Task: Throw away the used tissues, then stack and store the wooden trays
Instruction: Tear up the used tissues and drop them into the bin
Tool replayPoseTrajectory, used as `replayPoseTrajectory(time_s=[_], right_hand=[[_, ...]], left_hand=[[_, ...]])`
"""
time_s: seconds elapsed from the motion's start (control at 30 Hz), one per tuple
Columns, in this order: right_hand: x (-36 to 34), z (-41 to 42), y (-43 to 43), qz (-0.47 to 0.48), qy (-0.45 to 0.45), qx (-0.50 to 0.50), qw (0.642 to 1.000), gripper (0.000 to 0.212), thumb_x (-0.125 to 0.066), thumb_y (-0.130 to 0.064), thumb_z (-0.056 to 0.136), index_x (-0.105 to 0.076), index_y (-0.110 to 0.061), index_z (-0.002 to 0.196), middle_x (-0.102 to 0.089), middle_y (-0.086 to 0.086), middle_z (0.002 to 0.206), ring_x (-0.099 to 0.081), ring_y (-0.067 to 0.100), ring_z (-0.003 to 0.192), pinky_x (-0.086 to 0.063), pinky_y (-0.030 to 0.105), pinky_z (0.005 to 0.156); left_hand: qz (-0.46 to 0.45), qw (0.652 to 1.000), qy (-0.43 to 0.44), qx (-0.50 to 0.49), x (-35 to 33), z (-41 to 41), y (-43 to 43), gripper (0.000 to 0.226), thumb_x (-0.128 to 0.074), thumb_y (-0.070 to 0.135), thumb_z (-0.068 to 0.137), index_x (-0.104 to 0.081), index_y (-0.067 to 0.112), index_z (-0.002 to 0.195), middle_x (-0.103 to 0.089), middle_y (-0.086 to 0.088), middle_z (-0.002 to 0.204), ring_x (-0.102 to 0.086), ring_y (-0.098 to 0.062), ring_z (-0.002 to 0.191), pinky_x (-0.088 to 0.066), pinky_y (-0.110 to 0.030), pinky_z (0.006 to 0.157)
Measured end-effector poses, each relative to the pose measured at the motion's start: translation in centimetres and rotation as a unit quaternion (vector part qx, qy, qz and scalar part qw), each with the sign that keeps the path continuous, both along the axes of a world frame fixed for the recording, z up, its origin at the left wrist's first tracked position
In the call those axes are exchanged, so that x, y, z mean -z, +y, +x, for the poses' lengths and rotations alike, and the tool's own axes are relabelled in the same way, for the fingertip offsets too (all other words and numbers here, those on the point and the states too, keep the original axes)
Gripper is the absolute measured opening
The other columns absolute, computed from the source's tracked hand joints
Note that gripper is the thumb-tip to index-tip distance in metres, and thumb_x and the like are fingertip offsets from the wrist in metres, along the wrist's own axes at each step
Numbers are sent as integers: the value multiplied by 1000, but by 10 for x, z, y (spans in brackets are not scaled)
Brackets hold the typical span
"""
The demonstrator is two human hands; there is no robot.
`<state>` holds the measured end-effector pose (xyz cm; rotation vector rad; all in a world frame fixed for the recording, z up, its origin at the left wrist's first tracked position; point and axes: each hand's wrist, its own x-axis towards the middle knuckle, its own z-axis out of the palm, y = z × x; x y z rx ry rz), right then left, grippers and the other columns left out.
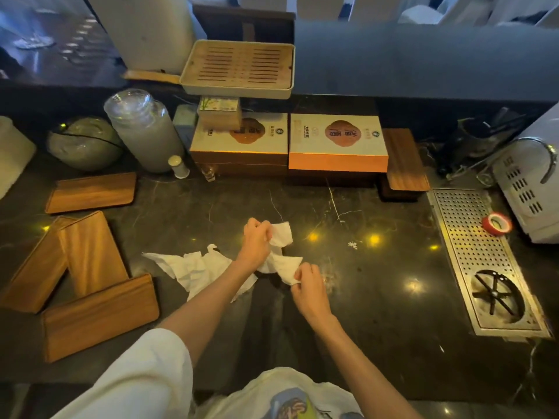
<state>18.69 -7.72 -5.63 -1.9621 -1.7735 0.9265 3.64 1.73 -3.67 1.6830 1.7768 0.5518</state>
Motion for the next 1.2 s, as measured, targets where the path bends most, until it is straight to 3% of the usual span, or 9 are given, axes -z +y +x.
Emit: replayPoseTrajectory(time_s=[0.13,0.27,0.43,0.6,0.67,0.77,0.87,1.03,1.2], right_hand=[[-7,1,5,-15,34,5,999,18,-56,-3,86,-51,-20,89,-50,0,103,-49,16,89,-38,21,68],[-16,-8,-6,-41,110,14,993,27,-55,-3,86,-50,-29,83,-50,-1,102,-52,4,82,-40,12,58],[-25,-59,-35,-95,227,54,968,13,-60,-8,86,-60,-19,93,-62,6,107,-62,16,93,-50,19,71],[-32,-133,-92,-110,287,43,951,13,-63,-33,89,-64,-23,98,-66,-5,97,-65,4,86,-47,8,59],[-31,-163,-121,-85,272,56,957,14,-68,-33,86,-65,-23,95,-68,-6,93,-66,-2,79,-48,10,60],[-22,-198,-168,-50,206,38,976,9,-70,-23,85,-63,-25,91,-67,-7,95,-64,2,85,-49,17,71],[-15,-216,-215,-10,145,3,989,13,-68,-19,88,-62,-30,90,-63,-12,99,-61,-1,91,-51,16,76],[-10,-226,-281,55,101,-33,993,20,-66,-6,88,-68,-20,102,-67,-4,109,-64,7,102,-51,20,89],[10,-212,-332,29,34,-57,997,26,-59,-7,93,-69,-17,115,-63,-2,122,-59,5,105,-42,4,87]], left_hand=[[9,983,-127,-131,-28,-31,-19,39,-40,-8,89,-65,13,111,-41,-11,132,-42,-21,121,-32,-26,106],[12,976,-143,-166,-37,-91,-60,43,-32,-3,94,-70,15,104,-51,-7,132,-44,-18,125,-33,-39,114],[4,955,-200,-218,-43,-163,-118,32,-37,0,95,-68,9,97,-55,-8,119,-52,-26,117,-45,-50,104],[9,946,-195,-257,-46,-223,-179,36,-39,-14,83,-69,2,96,-57,-22,122,-53,-33,117,-45,-41,100],[-12,945,-212,-250,-46,-248,-206,42,-43,-16,76,-68,2,105,-53,-21,127,-51,-31,119,-43,-42,105],[-91,945,-208,-236,-38,-282,-253,59,-48,-16,75,-54,13,127,-28,-9,133,-38,-21,116,-34,-26,101],[-144,940,-188,-245,-28,-318,-300,64,-45,-18,78,-47,14,133,-20,-14,140,-35,-31,125,-32,-32,112],[-120,963,-184,-154,-22,-356,-365,44,-55,-8,83,-55,14,122,-42,-17,132,-49,-33,121,-48,-51,101],[-102,980,-124,-117,2,-329,-409,21,-65,2,84,-63,17,98,-57,-3,111,-59,-24,105,-59,-39,79]])
